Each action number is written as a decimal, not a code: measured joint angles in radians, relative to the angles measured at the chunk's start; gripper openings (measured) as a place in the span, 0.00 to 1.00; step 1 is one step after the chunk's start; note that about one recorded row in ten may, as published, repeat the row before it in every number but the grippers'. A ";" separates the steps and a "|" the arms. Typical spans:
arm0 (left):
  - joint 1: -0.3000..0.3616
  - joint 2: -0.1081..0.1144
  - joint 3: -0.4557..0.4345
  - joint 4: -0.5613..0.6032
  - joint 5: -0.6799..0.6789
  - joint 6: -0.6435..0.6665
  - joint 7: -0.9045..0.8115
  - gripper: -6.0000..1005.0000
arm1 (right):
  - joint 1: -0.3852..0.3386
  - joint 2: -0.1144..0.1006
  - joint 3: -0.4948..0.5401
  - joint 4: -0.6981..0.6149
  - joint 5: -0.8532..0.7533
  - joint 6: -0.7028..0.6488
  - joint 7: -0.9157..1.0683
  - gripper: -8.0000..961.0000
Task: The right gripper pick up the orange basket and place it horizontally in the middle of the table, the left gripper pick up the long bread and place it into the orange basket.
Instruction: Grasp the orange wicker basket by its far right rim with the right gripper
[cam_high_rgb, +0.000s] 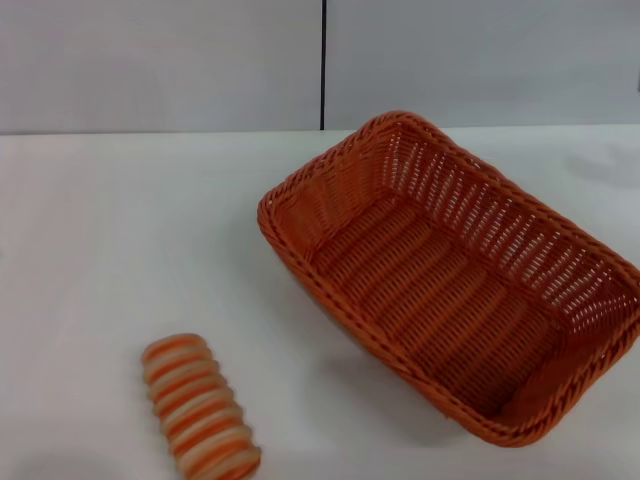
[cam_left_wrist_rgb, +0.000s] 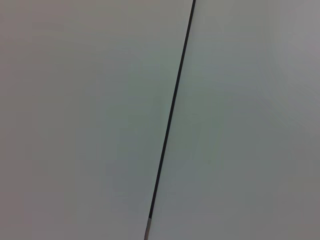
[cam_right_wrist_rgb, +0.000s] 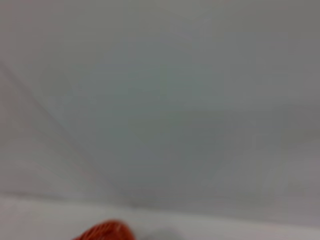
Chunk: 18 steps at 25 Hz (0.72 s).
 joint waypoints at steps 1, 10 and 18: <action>0.000 0.000 0.000 0.000 0.000 -0.002 0.000 0.74 | 0.080 -0.040 0.000 0.083 -0.074 0.047 0.038 0.84; 0.001 0.000 0.001 0.000 0.000 -0.038 0.000 0.74 | 0.295 -0.080 -0.007 0.291 -0.382 0.080 0.076 0.83; -0.003 0.000 0.001 0.001 0.000 -0.071 0.000 0.74 | 0.371 -0.011 -0.076 0.339 -0.412 0.076 0.070 0.82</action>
